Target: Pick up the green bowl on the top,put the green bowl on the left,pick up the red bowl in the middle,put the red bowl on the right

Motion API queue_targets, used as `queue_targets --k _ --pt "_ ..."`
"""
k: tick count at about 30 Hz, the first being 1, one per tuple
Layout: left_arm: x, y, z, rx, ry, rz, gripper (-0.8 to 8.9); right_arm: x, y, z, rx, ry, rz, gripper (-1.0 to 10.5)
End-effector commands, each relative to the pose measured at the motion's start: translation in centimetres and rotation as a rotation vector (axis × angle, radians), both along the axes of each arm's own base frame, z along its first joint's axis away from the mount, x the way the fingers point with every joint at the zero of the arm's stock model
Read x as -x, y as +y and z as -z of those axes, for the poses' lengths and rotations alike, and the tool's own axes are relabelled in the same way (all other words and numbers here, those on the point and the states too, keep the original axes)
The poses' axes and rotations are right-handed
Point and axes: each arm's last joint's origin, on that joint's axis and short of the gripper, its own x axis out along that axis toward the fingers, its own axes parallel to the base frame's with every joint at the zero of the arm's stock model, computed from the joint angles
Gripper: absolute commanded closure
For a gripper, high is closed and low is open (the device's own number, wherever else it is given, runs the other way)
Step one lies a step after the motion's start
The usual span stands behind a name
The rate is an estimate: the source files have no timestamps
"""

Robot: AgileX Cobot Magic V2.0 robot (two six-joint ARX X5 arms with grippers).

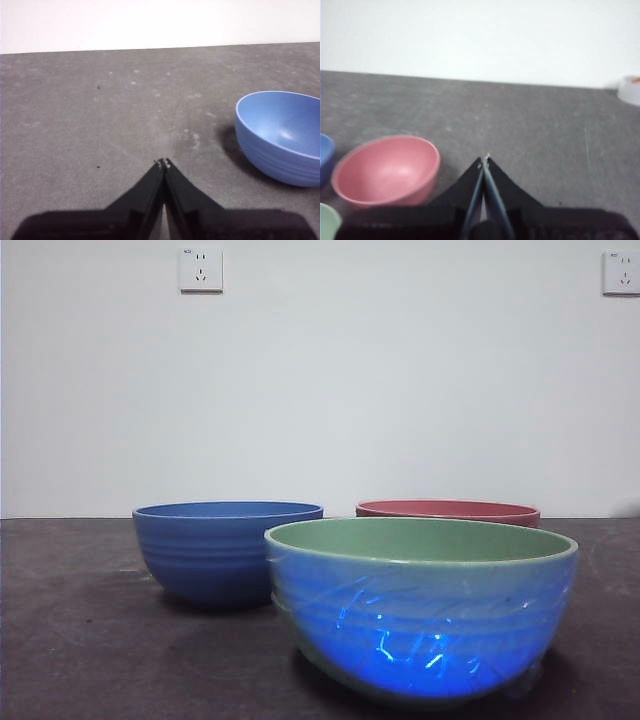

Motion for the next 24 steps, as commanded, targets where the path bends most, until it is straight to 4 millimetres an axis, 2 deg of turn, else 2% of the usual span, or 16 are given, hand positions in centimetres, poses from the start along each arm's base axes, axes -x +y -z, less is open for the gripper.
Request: queue_targets --k 1,5,10,24 --pt "0.0 0.0 0.3 0.005 0.009 -0.005 8.16 -1.5 0.3 2.6 -0.009 0.013 -0.049 9.4" --pt "0.0 0.0 0.3 0.005 0.009 -0.005 8.16 -3.0 0.5 5.8 -0.030 0.009 -0.092 9.4" --pt "0.0 0.0 0.3 0.005 0.009 -0.004 8.16 -3.9 0.6 9.1 -0.087 0.056 -0.098 9.4" --pt "0.0 0.0 0.3 0.005 0.009 -0.005 8.16 -4.0 0.6 9.3 -0.110 0.064 -0.088 9.4"
